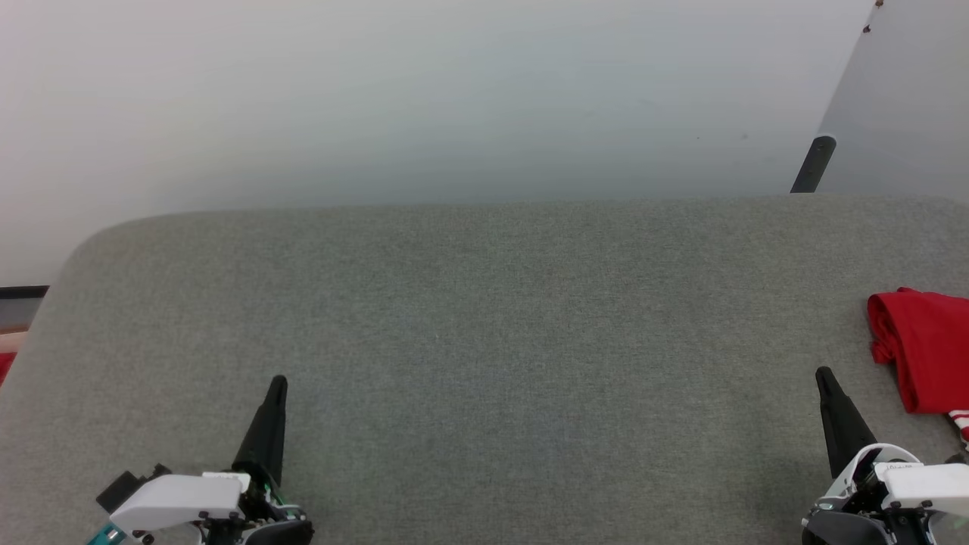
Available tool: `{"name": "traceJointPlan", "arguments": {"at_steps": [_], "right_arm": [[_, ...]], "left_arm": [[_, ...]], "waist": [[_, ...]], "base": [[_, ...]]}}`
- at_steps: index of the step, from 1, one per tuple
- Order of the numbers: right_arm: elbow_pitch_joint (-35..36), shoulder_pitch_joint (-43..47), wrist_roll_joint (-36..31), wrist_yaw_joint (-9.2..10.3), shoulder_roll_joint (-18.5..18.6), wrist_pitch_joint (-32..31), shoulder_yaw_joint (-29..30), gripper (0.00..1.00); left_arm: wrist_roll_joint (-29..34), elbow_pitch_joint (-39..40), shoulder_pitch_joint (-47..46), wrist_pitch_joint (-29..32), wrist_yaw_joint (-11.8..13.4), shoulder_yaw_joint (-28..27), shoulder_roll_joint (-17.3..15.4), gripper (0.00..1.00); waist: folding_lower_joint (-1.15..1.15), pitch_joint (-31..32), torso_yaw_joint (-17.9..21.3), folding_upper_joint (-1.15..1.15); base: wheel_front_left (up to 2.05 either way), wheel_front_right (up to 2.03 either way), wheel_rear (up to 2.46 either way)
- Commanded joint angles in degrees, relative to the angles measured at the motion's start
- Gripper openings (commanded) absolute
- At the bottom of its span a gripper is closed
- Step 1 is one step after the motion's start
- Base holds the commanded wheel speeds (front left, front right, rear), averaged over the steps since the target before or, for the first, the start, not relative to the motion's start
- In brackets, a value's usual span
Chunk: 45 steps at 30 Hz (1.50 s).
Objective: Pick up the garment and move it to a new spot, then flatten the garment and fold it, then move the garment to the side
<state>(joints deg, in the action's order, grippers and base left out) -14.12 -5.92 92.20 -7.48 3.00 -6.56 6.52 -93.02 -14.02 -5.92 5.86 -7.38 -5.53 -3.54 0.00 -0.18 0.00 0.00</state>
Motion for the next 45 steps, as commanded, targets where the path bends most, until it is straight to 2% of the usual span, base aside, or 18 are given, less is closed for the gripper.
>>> {"name": "traceJointPlan", "arguments": {"at_steps": [1, 45], "right_arm": [[0.0, -0.68, 0.32, -0.02, -0.2, -0.08, 0.03, 0.0], [-0.01, -0.48, 0.26, -0.02, -0.22, -0.11, 0.07, 0.0]], "left_arm": [[-0.27, -0.12, -0.57, 0.06, -0.2, -0.17, 0.04, 0.0], [0.26, -0.11, -0.62, 0.5, -0.2, -0.61, 0.37, 0.0]], "waist": [[0.0, 0.0, 0.0, 0.0], [0.0, 0.0, 0.0, 0.0]], "base": [[0.0, 0.0, 0.0], [0.0, 0.0, 0.0]]}}
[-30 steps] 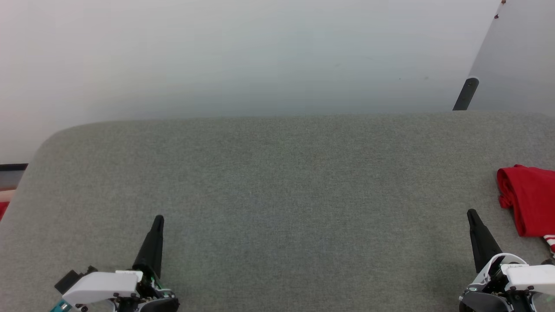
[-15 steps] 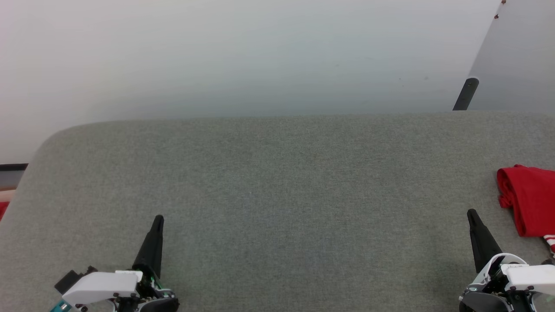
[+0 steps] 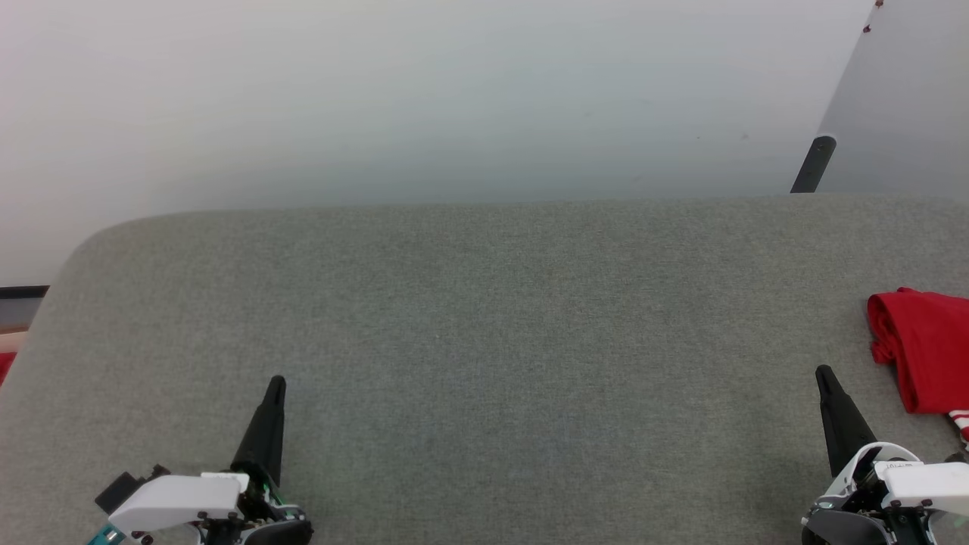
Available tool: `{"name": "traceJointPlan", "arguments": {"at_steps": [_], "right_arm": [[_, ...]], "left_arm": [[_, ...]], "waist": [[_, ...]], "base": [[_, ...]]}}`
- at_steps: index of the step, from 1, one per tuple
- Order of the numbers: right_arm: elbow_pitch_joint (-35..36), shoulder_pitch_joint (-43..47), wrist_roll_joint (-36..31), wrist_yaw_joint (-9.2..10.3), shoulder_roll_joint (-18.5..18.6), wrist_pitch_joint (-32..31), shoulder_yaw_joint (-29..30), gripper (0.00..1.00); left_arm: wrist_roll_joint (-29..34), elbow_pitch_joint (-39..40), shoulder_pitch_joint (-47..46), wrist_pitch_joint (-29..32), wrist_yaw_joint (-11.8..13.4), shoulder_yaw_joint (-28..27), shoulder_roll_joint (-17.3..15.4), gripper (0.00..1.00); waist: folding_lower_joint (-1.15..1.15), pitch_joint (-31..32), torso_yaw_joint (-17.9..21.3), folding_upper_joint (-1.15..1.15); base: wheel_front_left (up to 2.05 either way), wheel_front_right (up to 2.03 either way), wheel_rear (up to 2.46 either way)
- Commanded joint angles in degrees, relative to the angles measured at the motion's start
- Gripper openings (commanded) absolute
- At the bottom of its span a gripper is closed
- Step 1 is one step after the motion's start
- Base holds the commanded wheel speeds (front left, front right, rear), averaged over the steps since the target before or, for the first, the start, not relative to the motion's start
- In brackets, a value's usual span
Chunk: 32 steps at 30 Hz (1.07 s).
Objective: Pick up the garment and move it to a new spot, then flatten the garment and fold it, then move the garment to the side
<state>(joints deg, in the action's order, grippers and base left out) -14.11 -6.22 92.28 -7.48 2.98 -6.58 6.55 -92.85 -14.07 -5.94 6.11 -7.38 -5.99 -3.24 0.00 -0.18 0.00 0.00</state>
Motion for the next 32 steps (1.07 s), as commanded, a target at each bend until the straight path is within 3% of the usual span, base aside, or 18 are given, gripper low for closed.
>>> {"name": "traceJointPlan", "arguments": {"at_steps": [1, 32], "right_arm": [[-0.02, -0.19, 0.18, -0.02, -0.2, -0.1, 0.03, 0.0], [-0.02, -0.19, 0.16, -0.02, -0.21, -0.11, 0.04, 0.0]], "left_arm": [[0.1, -0.06, -0.6, 0.26, -0.2, -0.16, 0.07, 0.0], [0.28, -0.07, -0.63, 0.35, -0.2, -0.37, 0.21, 0.0]], "waist": [[0.0, 0.0, 0.0, 0.0], [0.0, 0.0, 0.0, 0.0]], "base": [[0.0, 0.0, 0.0], [0.0, 0.0, 0.0]]}}
